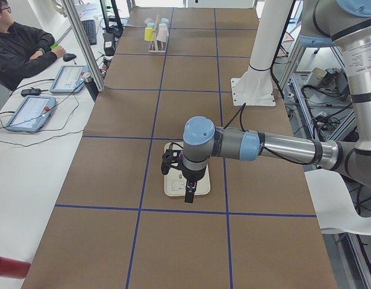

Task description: Transfer IKEA cup to right arm and place on rack

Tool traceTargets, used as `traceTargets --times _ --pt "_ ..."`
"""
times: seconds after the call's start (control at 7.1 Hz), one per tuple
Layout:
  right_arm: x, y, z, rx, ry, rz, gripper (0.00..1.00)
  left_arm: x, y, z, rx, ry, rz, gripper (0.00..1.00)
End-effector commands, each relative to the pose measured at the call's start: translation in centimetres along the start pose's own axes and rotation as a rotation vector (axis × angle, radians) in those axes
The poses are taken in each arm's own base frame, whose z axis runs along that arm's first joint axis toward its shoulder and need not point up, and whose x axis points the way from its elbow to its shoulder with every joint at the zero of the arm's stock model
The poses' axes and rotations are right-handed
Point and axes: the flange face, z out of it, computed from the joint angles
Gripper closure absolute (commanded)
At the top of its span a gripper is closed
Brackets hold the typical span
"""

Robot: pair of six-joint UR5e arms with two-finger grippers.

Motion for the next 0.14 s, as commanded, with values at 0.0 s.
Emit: traceTargets --times 0.0 --pt "-0.01 0.00 0.05 -0.001 0.000 0.000 0.01 0.14 -0.17 -0.09 0.003 0.000 0.004 0.00"
